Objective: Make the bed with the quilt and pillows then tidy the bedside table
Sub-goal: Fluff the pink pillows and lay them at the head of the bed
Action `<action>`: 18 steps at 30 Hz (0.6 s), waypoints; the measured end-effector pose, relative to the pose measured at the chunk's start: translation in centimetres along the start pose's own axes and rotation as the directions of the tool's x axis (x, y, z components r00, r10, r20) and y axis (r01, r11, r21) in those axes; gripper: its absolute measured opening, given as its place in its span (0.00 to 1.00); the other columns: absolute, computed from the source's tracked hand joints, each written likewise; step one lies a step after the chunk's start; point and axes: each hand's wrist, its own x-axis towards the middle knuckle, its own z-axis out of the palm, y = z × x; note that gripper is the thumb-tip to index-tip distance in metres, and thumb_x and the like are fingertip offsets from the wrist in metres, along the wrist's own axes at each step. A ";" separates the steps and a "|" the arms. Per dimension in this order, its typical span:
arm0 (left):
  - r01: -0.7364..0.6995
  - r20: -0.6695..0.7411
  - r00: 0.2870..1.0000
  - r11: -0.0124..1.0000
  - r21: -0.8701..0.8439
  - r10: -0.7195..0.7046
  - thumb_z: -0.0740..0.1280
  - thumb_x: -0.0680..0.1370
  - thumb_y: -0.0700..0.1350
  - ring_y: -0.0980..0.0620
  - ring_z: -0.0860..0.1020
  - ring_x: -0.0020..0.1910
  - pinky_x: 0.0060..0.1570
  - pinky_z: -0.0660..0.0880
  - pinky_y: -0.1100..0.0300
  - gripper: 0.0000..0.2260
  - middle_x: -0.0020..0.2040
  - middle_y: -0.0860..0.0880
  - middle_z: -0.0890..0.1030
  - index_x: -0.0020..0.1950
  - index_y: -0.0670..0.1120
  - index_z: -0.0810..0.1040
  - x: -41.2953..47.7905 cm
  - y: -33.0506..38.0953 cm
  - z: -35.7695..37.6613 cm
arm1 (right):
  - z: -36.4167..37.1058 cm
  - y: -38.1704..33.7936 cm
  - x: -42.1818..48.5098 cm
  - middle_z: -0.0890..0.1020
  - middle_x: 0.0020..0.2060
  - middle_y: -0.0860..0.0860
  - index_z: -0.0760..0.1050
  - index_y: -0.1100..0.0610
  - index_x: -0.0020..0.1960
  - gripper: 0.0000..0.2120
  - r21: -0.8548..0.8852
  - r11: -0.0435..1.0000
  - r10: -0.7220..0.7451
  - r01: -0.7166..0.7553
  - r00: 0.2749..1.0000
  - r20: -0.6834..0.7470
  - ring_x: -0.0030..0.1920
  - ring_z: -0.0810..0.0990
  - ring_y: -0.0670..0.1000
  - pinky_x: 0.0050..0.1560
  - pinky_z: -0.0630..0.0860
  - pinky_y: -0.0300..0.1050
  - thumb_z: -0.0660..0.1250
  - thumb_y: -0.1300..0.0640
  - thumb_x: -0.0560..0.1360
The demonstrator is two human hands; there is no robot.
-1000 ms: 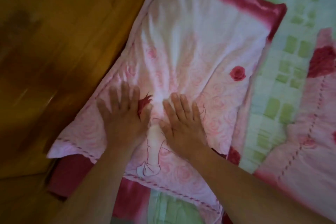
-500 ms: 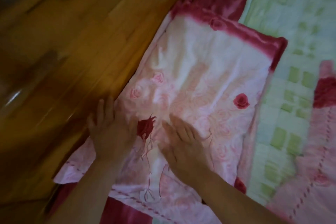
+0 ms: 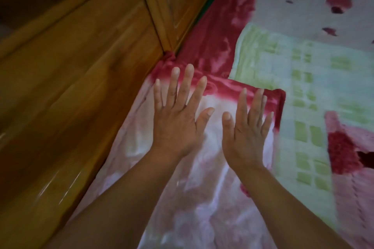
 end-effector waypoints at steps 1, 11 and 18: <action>-0.003 0.034 0.999 1.000 0.002 0.003 0.47 0.81 0.61 0.43 0.43 0.78 0.72 0.44 0.35 0.28 0.79 0.45 0.45 0.79 0.51 0.50 0.8 0.1 2.0 | 1.0 0.7 0.6 0.38 0.77 0.52 0.39 0.47 0.78 0.30 -0.010 0.999 0.030 -0.030 0.999 -0.013 0.77 0.35 0.51 0.75 0.34 0.55 0.39 0.38 0.79; 0.029 0.204 0.978 0.999 0.013 -0.031 0.41 0.75 0.66 0.47 0.62 0.73 0.66 0.55 0.48 0.33 0.76 0.50 0.64 0.74 0.53 0.65 3.4 -1.7 6.8 | 5.5 4.1 0.5 0.47 0.78 0.52 0.50 0.48 0.78 0.32 -0.117 0.993 0.006 0.012 0.989 0.150 0.78 0.45 0.52 0.75 0.43 0.53 0.40 0.37 0.77; -0.093 0.373 0.924 0.995 0.016 0.081 0.40 0.76 0.66 0.50 0.44 0.78 0.75 0.42 0.45 0.32 0.80 0.51 0.48 0.78 0.56 0.50 6.2 -2.5 10.2 | 7.5 5.4 4.3 0.43 0.78 0.52 0.41 0.50 0.78 0.34 -0.260 0.964 0.020 0.058 0.957 0.288 0.78 0.40 0.54 0.75 0.39 0.58 0.33 0.36 0.76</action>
